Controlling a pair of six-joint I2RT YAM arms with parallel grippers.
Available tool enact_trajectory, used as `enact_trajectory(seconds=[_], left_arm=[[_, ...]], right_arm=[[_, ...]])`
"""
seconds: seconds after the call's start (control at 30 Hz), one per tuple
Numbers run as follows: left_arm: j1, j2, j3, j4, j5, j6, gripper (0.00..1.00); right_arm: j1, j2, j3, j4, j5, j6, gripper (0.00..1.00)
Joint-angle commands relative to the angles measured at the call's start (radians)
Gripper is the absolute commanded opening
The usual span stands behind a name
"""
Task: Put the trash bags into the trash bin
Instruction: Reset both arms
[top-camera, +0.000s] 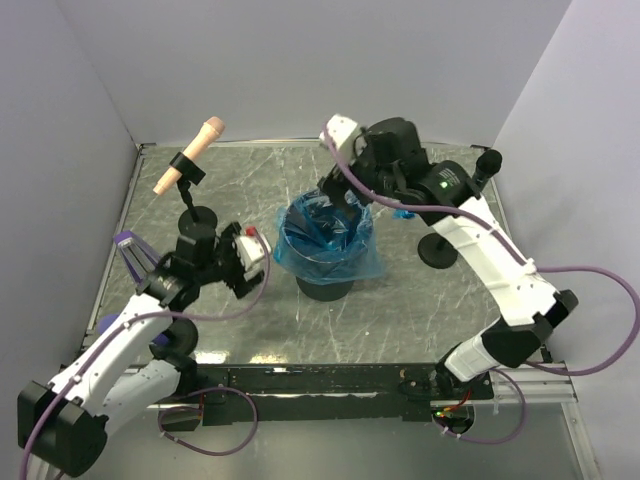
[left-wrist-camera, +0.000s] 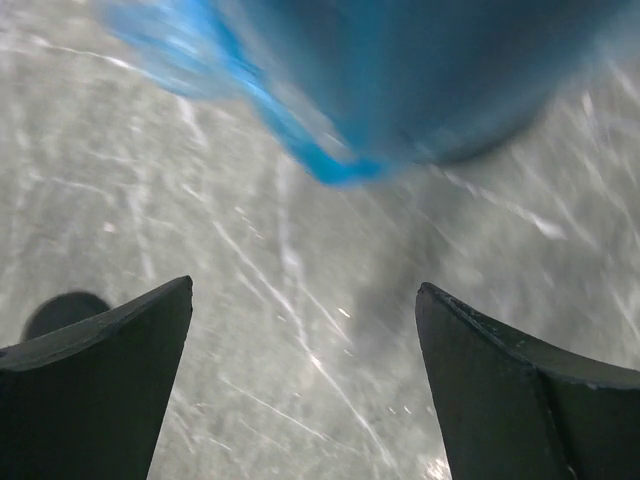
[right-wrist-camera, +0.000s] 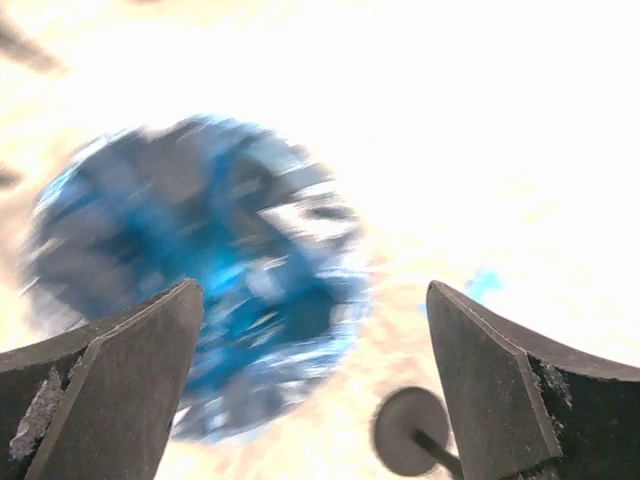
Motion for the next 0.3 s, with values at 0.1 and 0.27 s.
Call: enact_trajectory(seconds=[0.1, 0.27], left_arm=[[0.149, 0.133, 0.329, 0.161, 0.096, -0.203, 0.97], [0.198, 0.294, 0.652, 0.273, 0.020, -0.299, 0.97]], right_arm=[[-0.030, -0.040, -0.021, 0.394, 0.549, -0.023, 0.99], [-0.129, -0.028, 0.133, 0.553, 0.597, -0.068, 0.99]])
